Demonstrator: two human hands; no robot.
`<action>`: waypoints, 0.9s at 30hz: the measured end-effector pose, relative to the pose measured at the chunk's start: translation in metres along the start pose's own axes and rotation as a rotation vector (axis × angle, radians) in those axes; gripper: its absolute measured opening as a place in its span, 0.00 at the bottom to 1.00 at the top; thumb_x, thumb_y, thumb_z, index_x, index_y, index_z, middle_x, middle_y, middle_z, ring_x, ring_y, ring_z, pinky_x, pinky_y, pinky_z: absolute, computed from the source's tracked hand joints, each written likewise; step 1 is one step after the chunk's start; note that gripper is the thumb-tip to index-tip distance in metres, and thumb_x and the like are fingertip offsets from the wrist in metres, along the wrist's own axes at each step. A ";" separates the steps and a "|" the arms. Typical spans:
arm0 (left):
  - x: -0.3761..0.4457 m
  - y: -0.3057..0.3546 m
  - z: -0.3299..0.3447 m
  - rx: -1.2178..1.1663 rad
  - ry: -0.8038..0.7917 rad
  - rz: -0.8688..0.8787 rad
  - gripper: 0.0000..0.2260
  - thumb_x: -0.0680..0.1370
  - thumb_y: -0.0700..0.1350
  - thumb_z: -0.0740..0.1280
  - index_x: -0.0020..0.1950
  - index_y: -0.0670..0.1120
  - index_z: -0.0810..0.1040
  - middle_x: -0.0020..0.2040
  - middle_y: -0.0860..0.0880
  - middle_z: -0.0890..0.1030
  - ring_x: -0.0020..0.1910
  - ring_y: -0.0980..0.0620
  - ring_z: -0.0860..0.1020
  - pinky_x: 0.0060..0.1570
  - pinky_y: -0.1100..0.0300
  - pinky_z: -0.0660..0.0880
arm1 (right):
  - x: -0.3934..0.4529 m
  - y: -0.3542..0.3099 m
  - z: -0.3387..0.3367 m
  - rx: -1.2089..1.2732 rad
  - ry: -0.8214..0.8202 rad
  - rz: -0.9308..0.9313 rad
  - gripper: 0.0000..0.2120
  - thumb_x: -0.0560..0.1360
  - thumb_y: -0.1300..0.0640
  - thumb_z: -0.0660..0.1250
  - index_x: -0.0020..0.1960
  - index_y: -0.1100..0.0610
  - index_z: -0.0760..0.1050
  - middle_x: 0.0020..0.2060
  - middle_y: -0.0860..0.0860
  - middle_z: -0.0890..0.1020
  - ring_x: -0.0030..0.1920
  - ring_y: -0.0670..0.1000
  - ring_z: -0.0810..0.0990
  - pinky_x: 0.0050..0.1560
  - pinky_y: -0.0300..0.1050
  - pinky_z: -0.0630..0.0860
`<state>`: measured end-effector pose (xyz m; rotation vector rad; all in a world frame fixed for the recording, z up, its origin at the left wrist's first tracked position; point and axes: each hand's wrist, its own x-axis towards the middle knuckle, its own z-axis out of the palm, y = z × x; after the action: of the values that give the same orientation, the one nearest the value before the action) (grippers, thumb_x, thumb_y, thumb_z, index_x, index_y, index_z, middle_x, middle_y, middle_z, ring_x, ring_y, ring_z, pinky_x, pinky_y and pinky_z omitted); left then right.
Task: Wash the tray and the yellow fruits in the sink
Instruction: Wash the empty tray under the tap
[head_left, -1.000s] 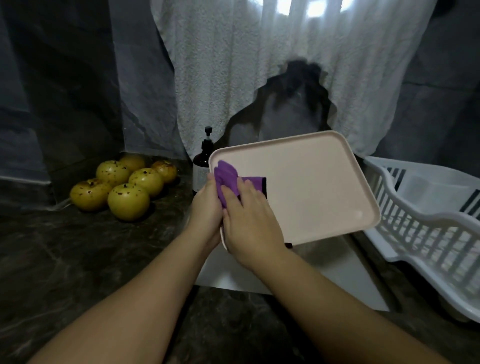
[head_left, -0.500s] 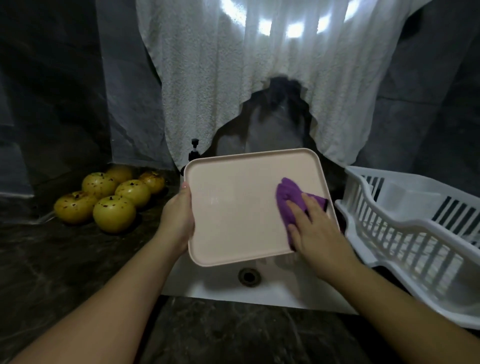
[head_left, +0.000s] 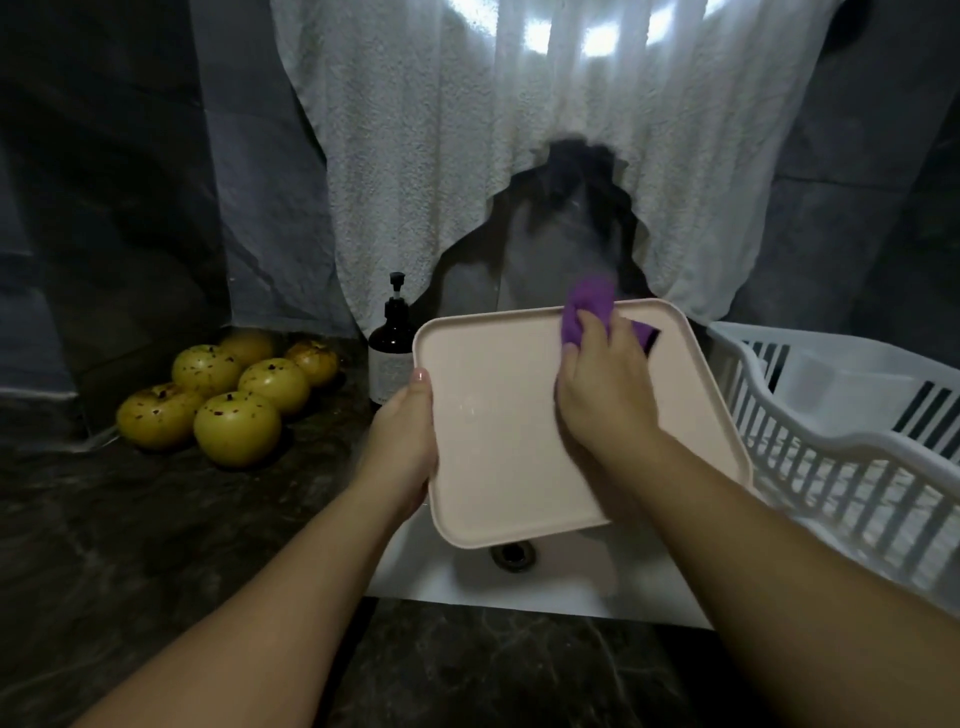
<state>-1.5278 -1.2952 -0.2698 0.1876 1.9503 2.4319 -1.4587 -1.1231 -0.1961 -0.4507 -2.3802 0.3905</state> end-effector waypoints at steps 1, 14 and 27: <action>-0.001 0.000 0.002 -0.004 0.005 0.002 0.22 0.83 0.63 0.59 0.53 0.49 0.85 0.49 0.48 0.88 0.51 0.45 0.86 0.59 0.44 0.81 | -0.006 -0.009 0.007 0.009 -0.034 -0.048 0.23 0.85 0.53 0.56 0.79 0.56 0.63 0.78 0.62 0.61 0.76 0.64 0.62 0.77 0.56 0.58; -0.009 0.016 -0.004 -0.007 0.027 -0.056 0.21 0.84 0.61 0.60 0.55 0.47 0.85 0.45 0.45 0.88 0.47 0.42 0.87 0.52 0.48 0.82 | -0.054 0.016 0.001 -0.141 -0.248 -0.476 0.25 0.83 0.46 0.55 0.80 0.45 0.61 0.80 0.52 0.61 0.78 0.55 0.61 0.78 0.50 0.57; 0.006 0.097 0.006 0.038 0.101 -0.053 0.20 0.83 0.61 0.61 0.48 0.46 0.80 0.38 0.51 0.86 0.35 0.51 0.85 0.26 0.66 0.74 | -0.046 0.008 -0.057 -0.241 -0.294 -0.583 0.43 0.69 0.36 0.71 0.79 0.45 0.58 0.76 0.48 0.64 0.69 0.54 0.71 0.64 0.48 0.73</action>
<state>-1.5276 -1.3103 -0.1734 0.0134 2.0145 2.4182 -1.3857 -1.1260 -0.1840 0.2236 -2.7119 -0.1069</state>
